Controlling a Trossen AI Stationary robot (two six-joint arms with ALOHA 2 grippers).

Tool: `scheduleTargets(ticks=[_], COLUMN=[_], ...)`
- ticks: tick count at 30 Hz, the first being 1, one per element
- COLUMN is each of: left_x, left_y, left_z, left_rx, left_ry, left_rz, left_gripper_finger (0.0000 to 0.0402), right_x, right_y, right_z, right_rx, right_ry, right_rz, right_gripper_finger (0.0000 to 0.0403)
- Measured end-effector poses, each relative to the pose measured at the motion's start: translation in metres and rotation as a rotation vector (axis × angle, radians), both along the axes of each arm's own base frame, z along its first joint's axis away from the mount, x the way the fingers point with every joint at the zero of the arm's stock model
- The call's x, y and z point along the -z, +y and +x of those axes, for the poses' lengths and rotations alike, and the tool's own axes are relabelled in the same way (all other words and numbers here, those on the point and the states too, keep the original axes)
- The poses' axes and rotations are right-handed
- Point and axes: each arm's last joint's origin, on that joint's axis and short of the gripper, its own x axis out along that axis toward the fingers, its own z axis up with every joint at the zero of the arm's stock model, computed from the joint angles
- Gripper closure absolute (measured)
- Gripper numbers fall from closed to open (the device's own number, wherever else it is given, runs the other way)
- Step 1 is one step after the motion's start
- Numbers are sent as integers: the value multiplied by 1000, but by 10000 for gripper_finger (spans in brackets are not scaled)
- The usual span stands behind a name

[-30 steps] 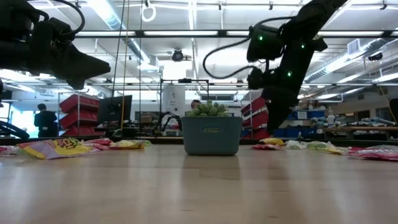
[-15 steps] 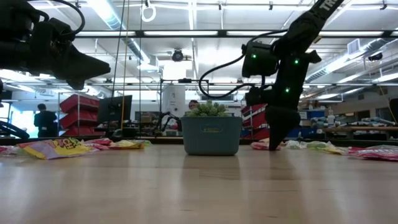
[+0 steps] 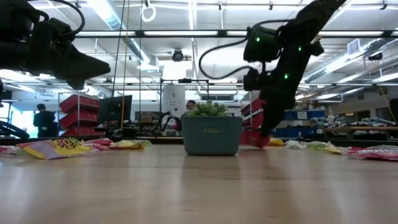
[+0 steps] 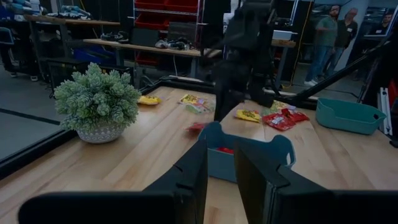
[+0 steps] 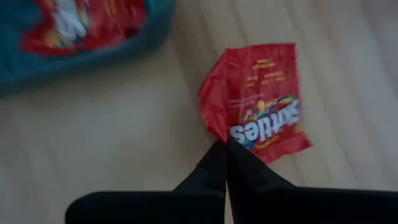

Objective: Sort candy
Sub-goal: Put the red candy pack into the blue bin

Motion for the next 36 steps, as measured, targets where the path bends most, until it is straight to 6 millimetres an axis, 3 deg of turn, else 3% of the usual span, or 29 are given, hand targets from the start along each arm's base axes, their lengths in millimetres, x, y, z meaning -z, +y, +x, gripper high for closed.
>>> scheduleTargets(ticks=[8, 13, 16, 20, 26, 31, 36], left_x=[0, 0, 0, 0, 0, 1, 0], left_y=[0, 0, 0, 0, 0, 0, 0], left_z=[0, 0, 0, 0, 0, 0, 0], left_rx=[0, -1, -1, -1, 0, 0, 0], left_ry=[-2, -6, -6, -6, -2, -1, -1], left_rz=[-7, -26, -26, -26, -26, -26, -26], left_gripper_finger=[321, 321, 321, 321, 321, 321, 321], right_x=[-44, -75, -82, -75, -53, -32, -25], right_y=[22, 52, 67, 79, 82, 86, 90], right_z=[-5, 17, 36, 62, 89, 101, 105], right_rx=[-1, -77, -109, -108, -72, -105, -145], right_ry=[-166, -277, -263, -166, -18, 50, 63], right_rz=[-36, -18, -5, -24, -79, -26, 59], right_gripper_finger=[403, 403, 403, 403, 403, 402, 381])
